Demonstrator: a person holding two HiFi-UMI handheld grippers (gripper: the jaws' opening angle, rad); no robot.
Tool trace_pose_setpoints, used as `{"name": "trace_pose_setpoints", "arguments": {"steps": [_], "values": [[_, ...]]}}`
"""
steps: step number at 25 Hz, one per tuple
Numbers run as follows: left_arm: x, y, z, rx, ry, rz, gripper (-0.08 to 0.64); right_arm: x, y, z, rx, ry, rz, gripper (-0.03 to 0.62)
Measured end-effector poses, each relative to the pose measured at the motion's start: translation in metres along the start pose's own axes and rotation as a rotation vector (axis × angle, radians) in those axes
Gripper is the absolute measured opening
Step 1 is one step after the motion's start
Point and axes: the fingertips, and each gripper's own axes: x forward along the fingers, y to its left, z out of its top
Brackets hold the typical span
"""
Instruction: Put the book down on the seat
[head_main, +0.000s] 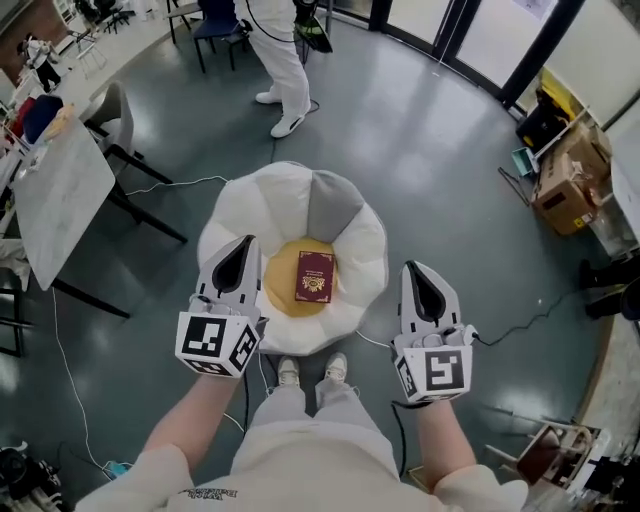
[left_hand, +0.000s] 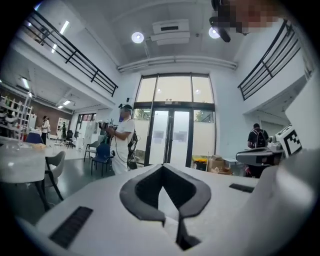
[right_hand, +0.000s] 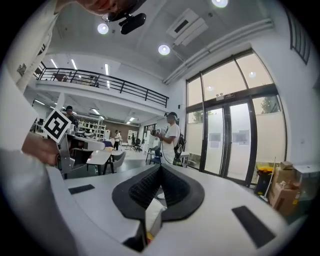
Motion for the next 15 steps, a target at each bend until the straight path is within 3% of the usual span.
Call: {"name": "trace_pose_setpoints", "arguments": {"steps": [7, 15], "values": [[-0.049, -0.048, 0.07, 0.104, -0.087, -0.12, 0.005, -0.039, 0.032, 0.094, -0.039, -0.144, 0.057, 0.0], [-0.09, -0.057, 0.112, 0.166, -0.14, -0.107, 0.005, -0.069, 0.057, 0.15, -0.056, -0.261, 0.106, 0.0]]}}
